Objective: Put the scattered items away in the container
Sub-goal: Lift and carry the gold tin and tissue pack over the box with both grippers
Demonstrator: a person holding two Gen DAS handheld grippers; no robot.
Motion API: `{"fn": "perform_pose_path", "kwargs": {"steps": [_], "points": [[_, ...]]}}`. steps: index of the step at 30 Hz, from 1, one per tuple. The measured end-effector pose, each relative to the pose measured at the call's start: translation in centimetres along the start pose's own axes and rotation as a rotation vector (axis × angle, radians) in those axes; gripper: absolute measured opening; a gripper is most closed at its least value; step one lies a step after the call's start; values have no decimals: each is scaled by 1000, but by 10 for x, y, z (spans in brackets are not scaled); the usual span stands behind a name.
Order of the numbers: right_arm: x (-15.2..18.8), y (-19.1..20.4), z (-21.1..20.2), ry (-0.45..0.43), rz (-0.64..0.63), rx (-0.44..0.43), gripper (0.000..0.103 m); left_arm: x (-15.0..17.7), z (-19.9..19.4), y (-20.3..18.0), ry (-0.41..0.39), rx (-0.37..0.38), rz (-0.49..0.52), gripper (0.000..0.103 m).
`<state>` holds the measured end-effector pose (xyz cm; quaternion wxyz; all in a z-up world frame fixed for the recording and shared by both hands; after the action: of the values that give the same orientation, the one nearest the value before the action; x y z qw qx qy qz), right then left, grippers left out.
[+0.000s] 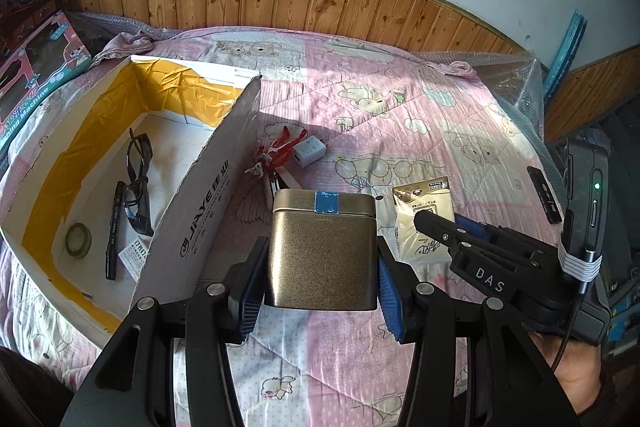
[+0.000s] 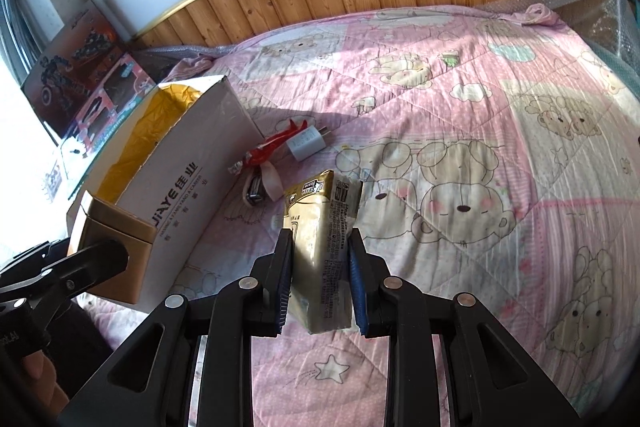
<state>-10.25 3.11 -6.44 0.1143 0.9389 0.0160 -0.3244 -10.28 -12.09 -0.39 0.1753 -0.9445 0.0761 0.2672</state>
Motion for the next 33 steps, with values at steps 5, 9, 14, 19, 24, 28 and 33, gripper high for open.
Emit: {"fn": "perform_pose_path", "kwargs": {"steps": [5, 9, 14, 19, 24, 28, 33], "points": [[3, 21, -20, -32, -25, 6, 27, 9, -15, 7, -7, 16, -17, 51], [10, 35, -34, -46, -28, -5, 27, 16, -28, 12, -16, 31, -22, 51], [15, 53, -47, -59, -40, -27, 27, 20, -40, 21, -26, 43, -36, 51], [17, 69, -57, -72, -55, -37, 27, 20, -53, 28, -45, 57, -46, 51], [18, 84, -62, -71, -63, -57, 27, 16, -66, 40, -72, 62, -67, 51], [16, 97, -67, -76, -75, -72, 27, 12, -75, 51, -90, 63, -86, 51], [11, 115, -70, -82, -104, -88, 27, 7, -84, 66, -106, 63, -108, 51]]}}
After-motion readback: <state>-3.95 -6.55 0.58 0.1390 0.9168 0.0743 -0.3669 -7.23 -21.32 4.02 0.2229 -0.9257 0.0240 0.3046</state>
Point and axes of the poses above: each gripper's, at about its wrist camera, not at the fingertips, and z roughly the way its jaws point, y to its left, x to its underside, the point moved 7 cm from there along z, roughly the way its jaws point, and after that the axes turned 8 degrees about -z, right-handed, at the moved point
